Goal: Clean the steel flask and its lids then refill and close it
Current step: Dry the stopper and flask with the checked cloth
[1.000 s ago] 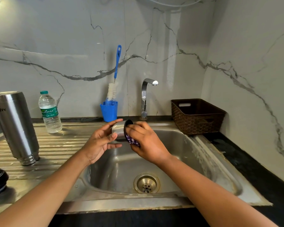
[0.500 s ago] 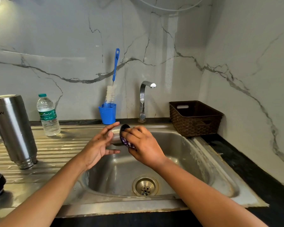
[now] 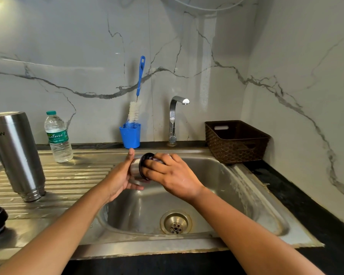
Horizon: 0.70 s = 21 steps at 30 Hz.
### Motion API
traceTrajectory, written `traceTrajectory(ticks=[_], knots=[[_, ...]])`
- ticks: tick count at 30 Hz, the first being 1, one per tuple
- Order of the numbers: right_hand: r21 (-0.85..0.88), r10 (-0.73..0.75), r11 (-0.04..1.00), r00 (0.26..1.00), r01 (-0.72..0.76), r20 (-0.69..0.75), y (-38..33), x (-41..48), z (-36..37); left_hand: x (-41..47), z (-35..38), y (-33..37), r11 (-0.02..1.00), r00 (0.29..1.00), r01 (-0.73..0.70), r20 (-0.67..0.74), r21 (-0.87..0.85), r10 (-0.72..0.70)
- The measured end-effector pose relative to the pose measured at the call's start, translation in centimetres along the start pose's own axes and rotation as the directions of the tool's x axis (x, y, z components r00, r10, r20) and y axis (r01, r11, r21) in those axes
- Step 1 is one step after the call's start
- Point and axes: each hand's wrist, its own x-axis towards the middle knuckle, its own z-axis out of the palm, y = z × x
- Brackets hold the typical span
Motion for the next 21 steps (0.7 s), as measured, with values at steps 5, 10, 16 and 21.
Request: traceTrajectory(ticks=[5,10,16,21], knots=[[0.169,0.207,0.963,0.978,-0.210,0.033,-0.4,0.0,0.1,-0.4,-0.5,0.0,0.968,0.976,-0.168,0.105,-0.185,0.190],[0.022,0.033,0.999,0.998,-0.032,-0.052,-0.4,-0.6,0.1,-0.3,-0.2,0.7,0.979,0.989,-0.119,0.068,-0.167,0.131],[-0.022,-0.104,0.994,0.994,0.104,0.025,-0.1,-0.8,0.3,-0.4,-0.3,0.7,0.977,0.983,0.165,0.052,0.135,-0.173],[0.219,0.185,0.954,0.977,-0.204,0.107,-0.3,-0.4,0.9,-0.2,-0.9,-0.4,0.993,0.996,-0.058,0.061,-0.107,0.065]])
